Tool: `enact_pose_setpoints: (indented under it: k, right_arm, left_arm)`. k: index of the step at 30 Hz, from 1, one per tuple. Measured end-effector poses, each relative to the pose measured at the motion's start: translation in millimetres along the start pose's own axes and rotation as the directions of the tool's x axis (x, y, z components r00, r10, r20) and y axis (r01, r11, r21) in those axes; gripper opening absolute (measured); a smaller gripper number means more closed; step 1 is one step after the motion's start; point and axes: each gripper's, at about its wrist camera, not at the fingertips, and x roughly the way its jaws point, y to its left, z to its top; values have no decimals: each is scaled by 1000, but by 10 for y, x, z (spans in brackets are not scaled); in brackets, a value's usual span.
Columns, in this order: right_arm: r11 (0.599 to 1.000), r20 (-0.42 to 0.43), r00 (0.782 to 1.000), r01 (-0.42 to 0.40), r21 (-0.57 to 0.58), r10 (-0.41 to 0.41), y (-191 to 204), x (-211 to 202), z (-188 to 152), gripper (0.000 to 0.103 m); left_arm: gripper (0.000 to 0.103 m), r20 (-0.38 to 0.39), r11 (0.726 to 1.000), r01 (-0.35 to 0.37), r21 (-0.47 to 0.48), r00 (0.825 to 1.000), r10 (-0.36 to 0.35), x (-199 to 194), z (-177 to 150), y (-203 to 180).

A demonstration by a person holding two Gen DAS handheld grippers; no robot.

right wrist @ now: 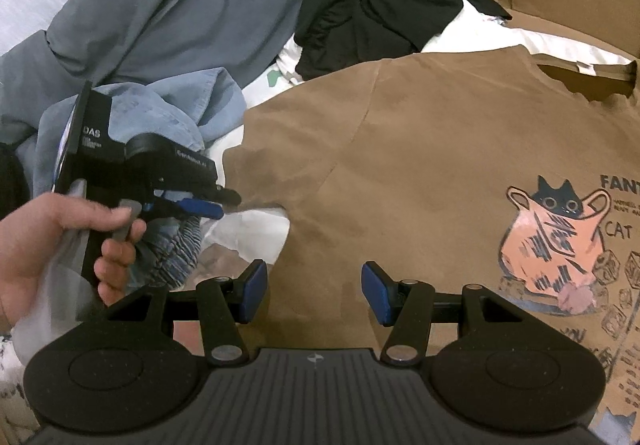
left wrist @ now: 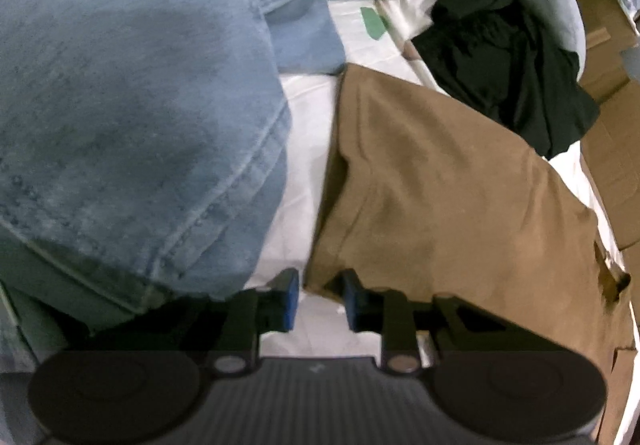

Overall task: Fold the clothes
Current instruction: 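Pinch the T-shirt side edge with both grippers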

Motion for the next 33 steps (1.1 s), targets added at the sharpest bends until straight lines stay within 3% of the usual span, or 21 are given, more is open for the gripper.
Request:
enact_pose_setpoints:
  k: [3, 6, 10, 12, 14, 21, 22, 25, 27, 29, 33]
  right_arm:
    - [1000, -5, 1000, -9, -8, 9, 32, 75, 49, 57]
    - [1000, -21, 1000, -10, -28, 9, 73, 179, 82, 57]
    - [999, -30, 999, -22, -38, 21, 127, 297, 111, 57]
    - [999, -33, 999, -24, -45, 22, 155, 344, 130, 57]
    - [999, -34, 999, -27, -47, 25, 174, 372, 150, 57]
    - [997, -30, 999, -46, -65, 44, 225, 457, 236, 55]
    - [997, -33, 999, -46, -70, 43, 229, 481, 248, 54]
    - [998, -44, 999, -28, -64, 26, 224, 568, 276, 36]
    - [999, -40, 999, -1, -47, -1, 214, 618, 298, 15]
    - [1000, -47, 999, 6, -27, -8, 195, 684, 319, 8]
    - [1000, -90, 996, 8, 12, -6, 156, 865, 321, 3]
  left_arm:
    - [27, -9, 1000, -1, 14, 1000, 1, 18, 2, -21]
    - [34, -24, 1000, 6, 3, 1000, -6, 33, 26, -65]
    - [34, -25, 999, -29, 26, 999, 30, 84, 19, -145]
    - [29, -24, 999, -41, 22, 999, 42, 80, 15, -149]
    - [17, -26, 1000, -29, -10, 999, 29, 59, 34, -97]
    - [11, -27, 995, 49, -91, 998, -51, -52, 84, 4]
    - [10, -24, 994, 55, -91, 998, -58, -74, 88, -3]
    - [9, -16, 993, 77, -90, 997, -78, -142, 98, -22]
    - [9, -9, 992, 90, -85, 996, -91, -190, 102, -33]
    - [9, 3, 992, 102, -71, 995, -102, -234, 114, -56]
    - [9, 20, 990, 137, -43, 990, -136, -329, 148, -132]
